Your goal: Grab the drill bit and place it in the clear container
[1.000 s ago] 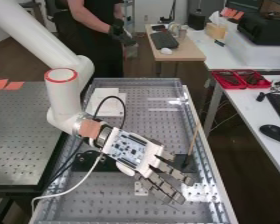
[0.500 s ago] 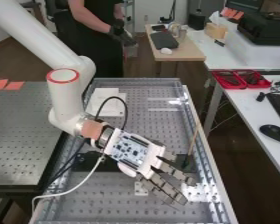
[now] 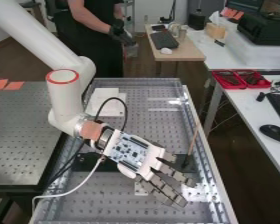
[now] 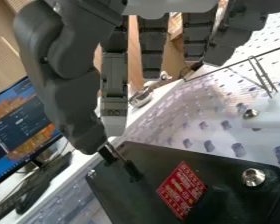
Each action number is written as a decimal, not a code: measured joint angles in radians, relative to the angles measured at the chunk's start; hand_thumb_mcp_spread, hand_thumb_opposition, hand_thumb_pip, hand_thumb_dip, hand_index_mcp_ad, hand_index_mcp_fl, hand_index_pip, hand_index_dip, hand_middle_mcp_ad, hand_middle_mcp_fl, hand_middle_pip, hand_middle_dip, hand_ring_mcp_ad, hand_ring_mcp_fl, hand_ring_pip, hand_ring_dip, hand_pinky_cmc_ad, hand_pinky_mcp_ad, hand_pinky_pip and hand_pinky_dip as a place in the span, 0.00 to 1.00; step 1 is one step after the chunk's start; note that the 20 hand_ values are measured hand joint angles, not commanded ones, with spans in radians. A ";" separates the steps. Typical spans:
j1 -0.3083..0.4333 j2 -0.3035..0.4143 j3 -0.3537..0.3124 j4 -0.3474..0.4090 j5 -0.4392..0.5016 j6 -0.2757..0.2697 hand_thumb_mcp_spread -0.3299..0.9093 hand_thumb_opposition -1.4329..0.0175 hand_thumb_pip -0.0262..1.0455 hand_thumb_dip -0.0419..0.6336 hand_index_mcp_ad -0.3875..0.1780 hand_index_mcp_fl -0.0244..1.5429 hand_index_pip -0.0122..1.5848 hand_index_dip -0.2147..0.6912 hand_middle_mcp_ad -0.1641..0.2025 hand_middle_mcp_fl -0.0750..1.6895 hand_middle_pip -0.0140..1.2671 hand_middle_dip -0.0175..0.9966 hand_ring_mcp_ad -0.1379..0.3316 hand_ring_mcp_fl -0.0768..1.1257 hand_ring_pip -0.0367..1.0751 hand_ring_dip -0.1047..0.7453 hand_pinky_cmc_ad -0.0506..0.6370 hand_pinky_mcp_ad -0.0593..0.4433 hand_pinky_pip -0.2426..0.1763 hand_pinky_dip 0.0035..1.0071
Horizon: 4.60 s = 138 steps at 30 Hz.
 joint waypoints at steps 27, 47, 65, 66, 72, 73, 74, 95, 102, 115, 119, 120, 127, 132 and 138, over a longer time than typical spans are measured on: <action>-0.001 -0.001 0.006 0.006 -0.011 -0.001 0.70 0.34 0.53 0.46 0.45 0.37 0.90 0.35 0.63 0.15 0.12 0.17 0.74 0.07 0.12 0.13 0.43 0.48 0.48 0.19; 0.004 0.018 -0.001 0.039 -0.008 -0.019 0.77 0.33 0.43 0.45 0.45 0.49 0.79 0.35 0.62 0.18 0.12 0.19 0.74 0.09 0.14 0.13 0.45 0.47 0.48 0.19; 0.027 0.109 -0.017 0.055 -0.041 -0.074 0.78 0.32 0.43 0.46 0.45 0.51 0.75 0.35 0.63 0.18 0.12 0.19 0.74 0.09 0.14 0.13 0.45 0.48 0.48 0.19; 0.029 0.112 -0.018 0.055 -0.041 -0.075 0.78 0.32 0.43 0.46 0.45 0.51 0.75 0.35 0.63 0.18 0.12 0.19 0.74 0.09 0.14 0.13 0.45 0.47 0.48 0.19; 0.047 0.156 -0.035 0.072 -0.058 -0.097 0.78 0.32 0.43 0.46 0.45 0.52 0.74 0.36 0.63 0.18 0.12 0.19 0.74 0.09 0.14 0.13 0.45 0.48 0.48 0.19; 0.049 0.159 -0.037 0.076 -0.059 -0.098 0.78 0.32 0.43 0.46 0.45 0.52 0.74 0.36 0.63 0.18 0.12 0.19 0.74 0.09 0.14 0.13 0.45 0.48 0.48 0.19; 0.053 0.167 -0.041 0.083 -0.062 -0.103 0.78 0.32 0.43 0.46 0.45 0.52 0.74 0.36 0.63 0.18 0.12 0.19 0.74 0.09 0.14 0.13 0.45 0.48 0.48 0.19; 0.111 0.251 -0.081 0.156 -0.147 -0.139 0.78 0.31 0.43 0.46 0.45 0.54 0.72 0.37 0.63 0.18 0.12 0.19 0.75 0.09 0.14 0.13 0.45 0.47 0.48 0.19; 0.133 0.261 -0.084 0.161 -0.167 -0.141 0.78 0.31 0.43 0.46 0.45 0.54 0.72 0.37 0.63 0.18 0.12 0.19 0.75 0.09 0.14 0.13 0.45 0.47 0.48 0.19; 0.161 0.269 -0.090 0.164 -0.197 -0.141 0.78 0.31 0.43 0.46 0.45 0.54 0.72 0.38 0.63 0.18 0.12 0.19 0.75 0.09 0.14 0.14 0.45 0.47 0.48 0.19; 0.180 0.271 -0.092 0.160 -0.244 -0.141 0.78 0.31 0.43 0.46 0.45 0.54 0.72 0.38 0.63 0.18 0.12 0.19 0.75 0.09 0.14 0.14 0.45 0.47 0.48 0.19; 0.185 0.271 -0.092 0.159 -0.252 -0.141 0.78 0.31 0.43 0.46 0.45 0.54 0.72 0.38 0.63 0.18 0.12 0.19 0.75 0.09 0.14 0.14 0.45 0.47 0.48 0.19; 0.204 0.271 -0.096 0.151 -0.282 -0.143 0.78 0.30 0.43 0.46 0.45 0.55 0.70 0.38 0.63 0.18 0.12 0.19 0.75 0.09 0.14 0.14 0.45 0.47 0.48 0.19; 0.216 0.270 -0.099 0.143 -0.306 -0.144 0.78 0.30 0.43 0.46 0.45 0.54 0.70 0.38 0.63 0.18 0.12 0.19 0.75 0.09 0.14 0.14 0.45 0.47 0.48 0.19; 0.228 0.261 -0.096 0.122 -0.333 -0.142 0.78 0.30 0.43 0.46 0.45 0.54 0.70 0.38 0.63 0.18 0.12 0.19 0.75 0.09 0.14 0.14 0.45 0.47 0.48 0.19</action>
